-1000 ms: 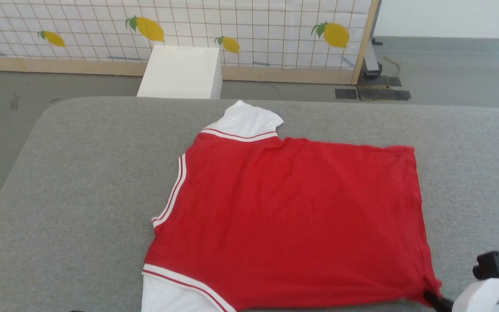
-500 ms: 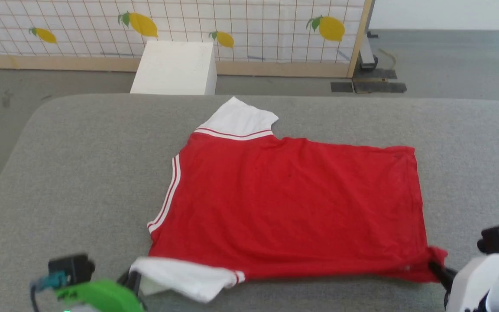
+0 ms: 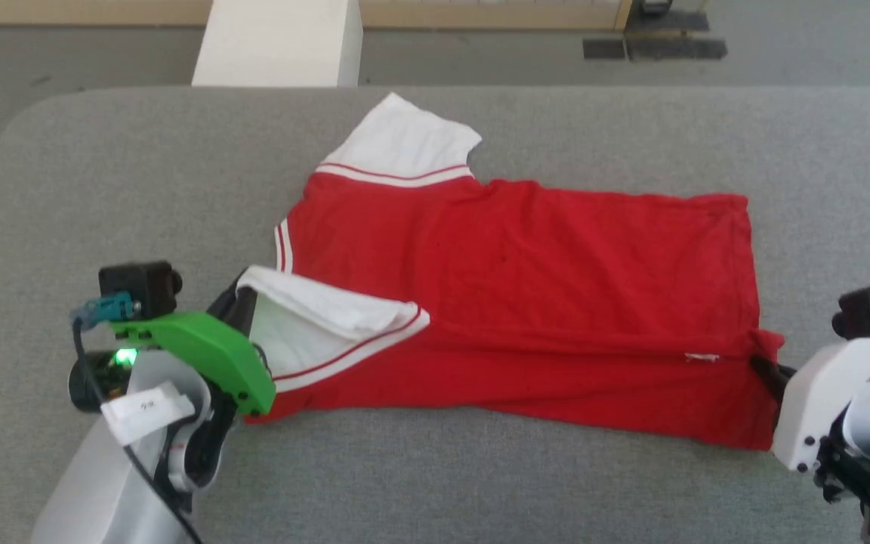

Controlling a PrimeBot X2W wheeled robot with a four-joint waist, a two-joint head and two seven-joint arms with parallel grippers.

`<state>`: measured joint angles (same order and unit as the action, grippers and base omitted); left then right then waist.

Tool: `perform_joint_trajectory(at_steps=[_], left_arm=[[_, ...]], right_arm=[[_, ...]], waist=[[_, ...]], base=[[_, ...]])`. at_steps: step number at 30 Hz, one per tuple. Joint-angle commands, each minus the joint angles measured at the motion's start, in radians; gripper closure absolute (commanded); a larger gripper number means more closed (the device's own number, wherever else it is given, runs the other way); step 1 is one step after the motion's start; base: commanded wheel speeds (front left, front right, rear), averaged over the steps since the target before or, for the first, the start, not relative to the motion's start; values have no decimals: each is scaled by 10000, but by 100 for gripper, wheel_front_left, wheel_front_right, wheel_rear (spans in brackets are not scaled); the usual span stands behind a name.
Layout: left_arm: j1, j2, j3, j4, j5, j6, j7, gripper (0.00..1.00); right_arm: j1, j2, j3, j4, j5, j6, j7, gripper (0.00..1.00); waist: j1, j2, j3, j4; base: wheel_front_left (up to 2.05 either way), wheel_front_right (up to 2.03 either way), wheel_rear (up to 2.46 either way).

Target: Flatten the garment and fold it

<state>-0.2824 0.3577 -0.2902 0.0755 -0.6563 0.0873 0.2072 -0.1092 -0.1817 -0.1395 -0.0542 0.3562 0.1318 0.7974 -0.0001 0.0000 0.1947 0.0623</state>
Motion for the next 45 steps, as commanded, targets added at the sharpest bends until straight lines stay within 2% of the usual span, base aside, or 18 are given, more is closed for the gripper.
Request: perform_joint_trajectory(at_steps=[1, 12, 13, 14, 15, 20, 25, 29, 34, 37, 41, 45], left_arm=[[-391, -66, -70, 270, 79, -122, -75, 100], [-2024, -535, -484, 2661, 194, -909, -622, 100], [-2126, -587, -485, 2832, 185, -972, -744, 100], [-2194, -632, -479, 2971, 173, -1002, -831, 61], [-2288, -656, -491, 3126, 195, -1045, -935, 0], [-2555, -563, -382, 3544, 327, -1019, -1416, 0], [-2191, -221, -238, 3352, 381, -431, -971, 0], [-1230, 27, -244, 2531, 78, 362, 626, 0], [146, 447, -406, 662, -439, 1323, 3031, 0], [615, 704, -468, -155, -470, 1694, 3687, 0], [809, 770, -658, -309, -466, 1786, 4038, 0], [697, 742, -835, 216, -446, 1619, 4081, 0]], right_arm=[[-269, 47, 19, 9, -150, -11, 140, 100], [-871, 215, 324, 259, -794, -11, 1430, 100], [-870, 244, 366, 269, -786, -11, 1477, 90], [-876, 270, 378, 247, -748, -11, 1444, 56], [-880, 309, 345, 237, -721, -11, 1385, 0], [-874, 394, 109, 80, -521, -11, 1013, 0], [-607, 423, -168, -267, -316, -11, 811, 0], [-246, 460, -348, -682, -167, -11, 824, 0], [98, 583, -610, -1148, -115, -11, 983, 0], [202, 688, -730, -1356, -114, -11, 1015, 0], [266, 776, -766, -1532, -109, -11, 1039, 0], [276, 819, -731, -1573, -104, -11, 1013, 0]], waist=[[1, 0, 761, -50], [1, 0, 1806, -71], [1, 0, 1809, -70], [1, 0, 1800, -68], [1, 0, 1764, -63], [1, 0, 1316, -13], [1, 0, 620, 79], [1, 0, 150, 139], [1, 0, -12, 179], [1, 0, 76, 134], [1, 0, 283, 19], [1, 0, 452, -156]], base=[[0, 0, 0], [0, 0, 0], [0, 0, 0], [0, 0, 0], [0, 0, 0], [0, 0, 0], [0, 0, 0], [0, 0, 0], [0, 0, 0], [0, 0, 0], [0, 0, 0], [0, 0, 0]])
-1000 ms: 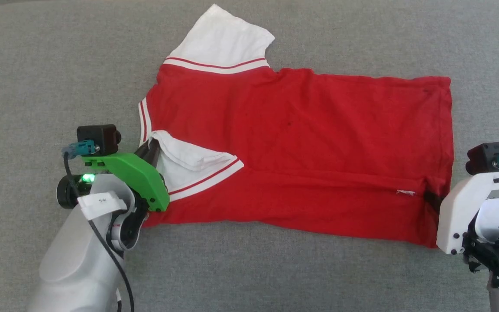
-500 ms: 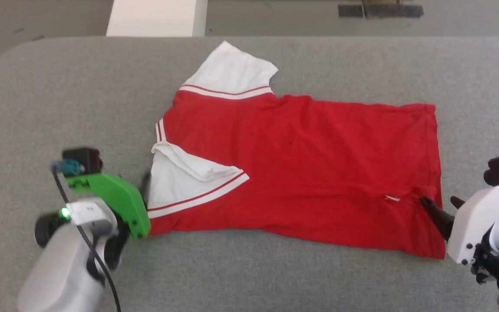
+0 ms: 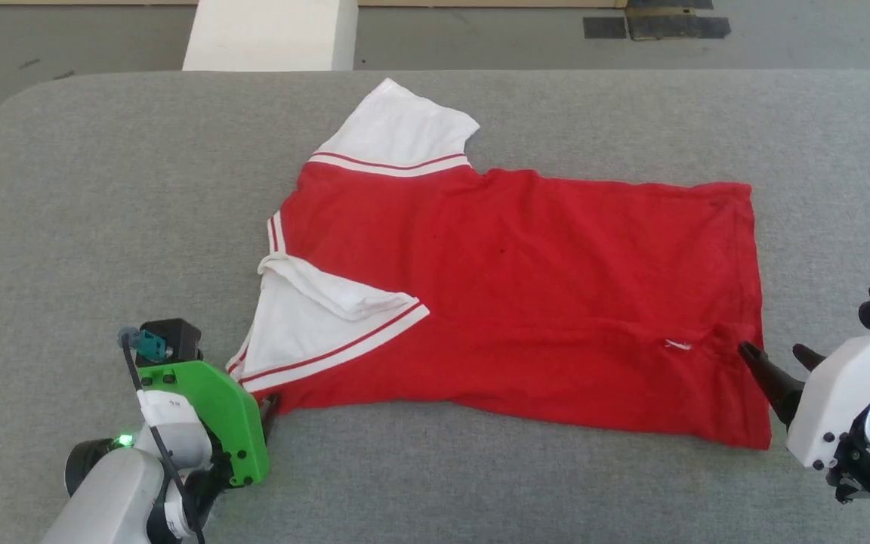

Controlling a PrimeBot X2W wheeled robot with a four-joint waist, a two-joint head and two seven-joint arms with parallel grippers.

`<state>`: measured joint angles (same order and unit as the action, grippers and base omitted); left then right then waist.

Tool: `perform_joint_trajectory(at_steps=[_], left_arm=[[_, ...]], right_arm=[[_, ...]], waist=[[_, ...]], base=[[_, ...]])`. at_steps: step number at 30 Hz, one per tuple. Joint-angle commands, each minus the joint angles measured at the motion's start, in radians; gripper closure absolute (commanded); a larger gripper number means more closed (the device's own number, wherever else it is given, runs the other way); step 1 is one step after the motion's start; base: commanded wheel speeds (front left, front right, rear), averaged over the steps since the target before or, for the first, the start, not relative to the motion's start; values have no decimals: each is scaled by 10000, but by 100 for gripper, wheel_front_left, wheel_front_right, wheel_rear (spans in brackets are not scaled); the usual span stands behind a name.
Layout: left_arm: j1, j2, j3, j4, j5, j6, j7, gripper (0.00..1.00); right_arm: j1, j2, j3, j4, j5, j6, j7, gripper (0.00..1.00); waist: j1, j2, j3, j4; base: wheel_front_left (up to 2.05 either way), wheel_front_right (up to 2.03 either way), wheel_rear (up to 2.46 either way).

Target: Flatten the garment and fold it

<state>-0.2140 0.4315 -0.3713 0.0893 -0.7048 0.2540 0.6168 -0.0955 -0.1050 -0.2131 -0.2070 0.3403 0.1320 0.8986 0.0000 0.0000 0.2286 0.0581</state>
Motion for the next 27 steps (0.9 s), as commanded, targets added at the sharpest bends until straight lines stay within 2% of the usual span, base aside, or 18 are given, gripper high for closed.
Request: perform_joint_trajectory(at_steps=[1, 2, 3, 4, 5, 7, 13, 17, 22, 27], left_arm=[[-22, -29, -36, 216, 31, -96, -79, 0], [-25, -28, -72, 343, 38, -127, -73, 0], [-29, -55, -77, 449, -2, -196, -120, 38], [-27, -88, -44, 506, -54, -247, -203, 84], [-3, -91, -36, 583, -97, -311, -249, 100], [53, -101, 58, 600, -195, -387, -408, 100], [360, 11, 573, -104, -409, -260, -913, 100], [562, 115, 688, -822, -405, -113, -967, 100], [661, 96, 674, -1402, -444, -55, -958, 100], [724, 100, 679, -1560, -459, 17, -951, 100]], right_arm=[[160, 60, 13, -65, 53, -13, -7, 0], [179, 55, 14, -60, 58, -13, -12, 0], [227, 41, 32, -78, 29, -13, -1, 0], [282, 22, 60, -114, -33, -13, 25, 0], [372, -39, 120, -163, -163, -13, 83, 0], [559, -234, 266, -255, -545, -13, 180, 0], [706, -448, 687, 20, -1652, -13, 195, 0], [430, -247, 836, 641, -2254, -13, -103, 0], [196, -81, 1140, 1474, -2595, -13, -353, 0], [222, -120, 1639, 2090, -2410, -13, -41, 0]], waist=[[0, 0, 145, -150], [0, 0, 158, -178], [0, 0, 167, -206], [0, 0, 173, -229], [0, 0, 172, -251], [0, 0, 147, -280], [0, 0, 195, -260], [0, 0, 369, -124], [0, 0, 592, 66], [0, 0, 695, 136]], base=[[0, 0, 0], [0, 0, 0], [0, 0, 0], [0, 0, 0], [0, 0, 0], [0, 0, 0], [0, 0, 0], [0, 0, 0], [0, 0, 0], [0, 0, 0]])
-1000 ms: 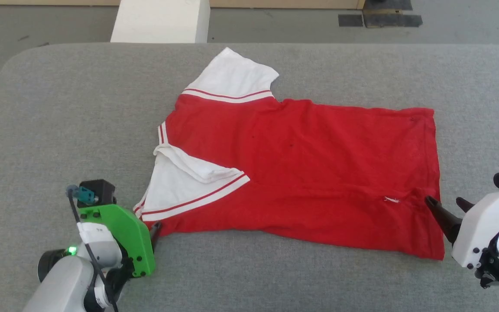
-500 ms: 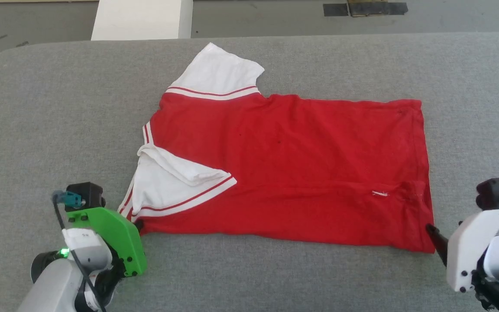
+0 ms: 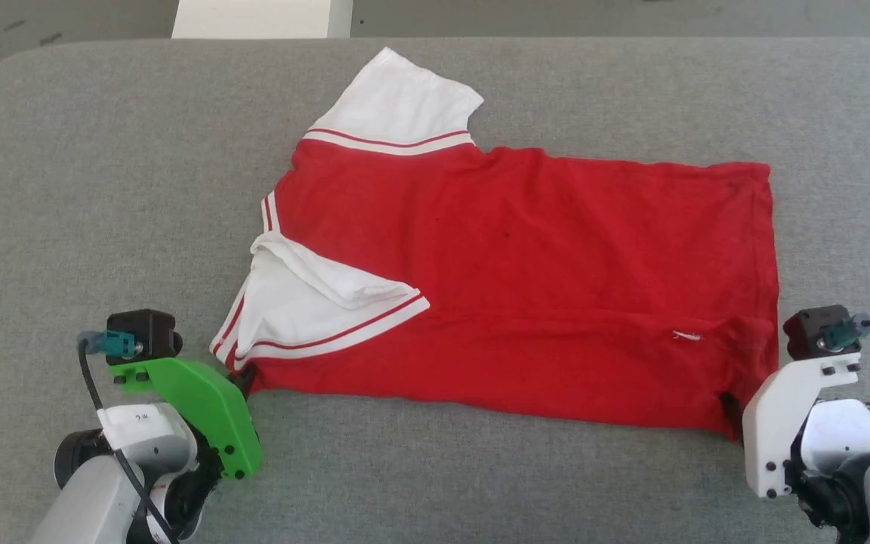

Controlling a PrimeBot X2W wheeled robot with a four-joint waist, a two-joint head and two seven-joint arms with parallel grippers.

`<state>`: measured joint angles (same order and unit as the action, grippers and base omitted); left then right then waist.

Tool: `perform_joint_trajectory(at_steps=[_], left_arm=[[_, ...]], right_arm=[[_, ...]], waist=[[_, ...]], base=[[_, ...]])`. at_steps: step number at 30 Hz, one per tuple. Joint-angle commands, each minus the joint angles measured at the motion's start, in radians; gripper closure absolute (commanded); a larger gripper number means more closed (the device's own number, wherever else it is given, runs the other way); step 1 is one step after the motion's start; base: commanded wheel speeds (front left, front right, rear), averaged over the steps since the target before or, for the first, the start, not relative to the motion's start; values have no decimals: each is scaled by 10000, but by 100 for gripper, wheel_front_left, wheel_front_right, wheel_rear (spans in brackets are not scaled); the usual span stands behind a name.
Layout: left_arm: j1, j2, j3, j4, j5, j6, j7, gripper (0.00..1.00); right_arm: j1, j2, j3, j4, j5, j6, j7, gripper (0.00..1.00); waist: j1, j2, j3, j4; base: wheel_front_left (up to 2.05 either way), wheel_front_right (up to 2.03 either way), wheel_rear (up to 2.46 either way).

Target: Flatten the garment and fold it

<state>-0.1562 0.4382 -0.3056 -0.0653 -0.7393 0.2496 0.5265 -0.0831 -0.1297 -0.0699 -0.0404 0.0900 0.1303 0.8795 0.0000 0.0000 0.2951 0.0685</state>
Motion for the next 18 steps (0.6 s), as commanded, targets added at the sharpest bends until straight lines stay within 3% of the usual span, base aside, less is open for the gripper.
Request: perform_joint_trajectory(at_steps=[1, 3, 10, 18], left_arm=[[153, 24, 30, -22, -133, 56, -66, 100], [168, 14, 52, -28, -168, 47, -96, 100], [313, 6, 348, -82, -442, 95, -218, 100], [1109, 322, 566, -1113, -665, 464, 182, 100]], right_arm=[[85, 138, 204, 472, 232, 4, 183, 0], [24, 66, 205, 475, 369, 4, 224, 100], [-267, -338, -112, 37, 1065, 4, 190, 100], [52, -1041, -625, -626, 1652, 4, 985, 100]], waist=[[0, 0, 27, 38], [0, 0, 17, 33], [0, 0, -535, -9], [0, 0, -1378, 164]], base=[[0, 0, 0], [0, 0, 0], [0, 0, 0], [0, 0, 0]])
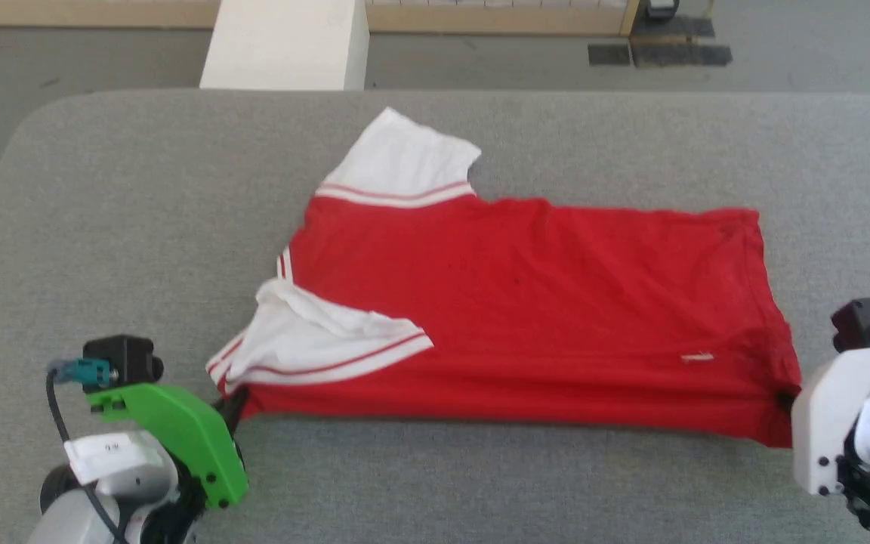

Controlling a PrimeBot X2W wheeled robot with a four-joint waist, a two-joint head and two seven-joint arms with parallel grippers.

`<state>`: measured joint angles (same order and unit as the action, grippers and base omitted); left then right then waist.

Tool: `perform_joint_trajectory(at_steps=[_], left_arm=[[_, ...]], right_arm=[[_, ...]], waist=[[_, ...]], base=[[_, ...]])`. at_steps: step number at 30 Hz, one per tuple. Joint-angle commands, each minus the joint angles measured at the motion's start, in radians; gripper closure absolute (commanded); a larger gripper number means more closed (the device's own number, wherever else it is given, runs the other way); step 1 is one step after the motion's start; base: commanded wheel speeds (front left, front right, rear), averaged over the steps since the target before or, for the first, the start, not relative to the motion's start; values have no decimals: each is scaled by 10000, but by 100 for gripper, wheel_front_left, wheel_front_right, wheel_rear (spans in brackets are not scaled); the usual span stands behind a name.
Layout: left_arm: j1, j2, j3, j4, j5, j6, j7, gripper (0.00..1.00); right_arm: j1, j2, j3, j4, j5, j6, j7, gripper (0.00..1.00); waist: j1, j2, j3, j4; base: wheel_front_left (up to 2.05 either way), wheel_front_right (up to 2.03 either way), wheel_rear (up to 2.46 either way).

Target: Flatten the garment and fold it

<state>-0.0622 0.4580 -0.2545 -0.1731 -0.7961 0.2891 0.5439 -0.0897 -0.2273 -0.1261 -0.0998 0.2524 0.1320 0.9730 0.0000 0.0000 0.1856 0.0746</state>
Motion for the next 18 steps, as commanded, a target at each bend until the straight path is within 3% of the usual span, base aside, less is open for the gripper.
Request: perform_joint_trajectory(at_steps=[1, 6, 13, 14, 15, 16, 18], left_arm=[[358, 186, 57, -221, -118, 149, 108, 100], [1367, 167, 31, -741, -275, 557, 319, 100], [1858, -313, -255, 101, -668, 514, 354, 100], [1823, -351, -246, 224, -697, 484, 321, 64], [1779, -357, -246, 354, -720, 445, 321, 0], [1729, -332, -214, 431, -734, 426, 324, 0], [1619, -237, -92, 432, -697, 415, 248, 0]], right_arm=[[214, -147, -120, -82, 35, -13, 165, 100], [816, -221, -279, 4, 195, -13, 538, 100], [1251, 18, -393, 699, -30, -13, 313, 100], [1230, 46, -373, 742, -42, -13, 237, 100], [1204, 64, -331, 795, -47, -13, 164, 27], [1168, 67, -281, 819, -16, -13, 111, 0], [1085, 38, -267, 788, 43, -13, -17, 0]], waist=[[0, 0, -347, 120], [0, 0, -467, 162], [0, 0, -387, 157], [0, 0, -391, 136], [0, 0, -409, 107], [0, 0, -431, 71], [0, 0, -491, 18]], base=[[0, 0, 0], [0, 0, 0], [0, 0, 0], [0, 0, 0], [0, 0, 0], [0, 0, 0], [0, 0, 0]])
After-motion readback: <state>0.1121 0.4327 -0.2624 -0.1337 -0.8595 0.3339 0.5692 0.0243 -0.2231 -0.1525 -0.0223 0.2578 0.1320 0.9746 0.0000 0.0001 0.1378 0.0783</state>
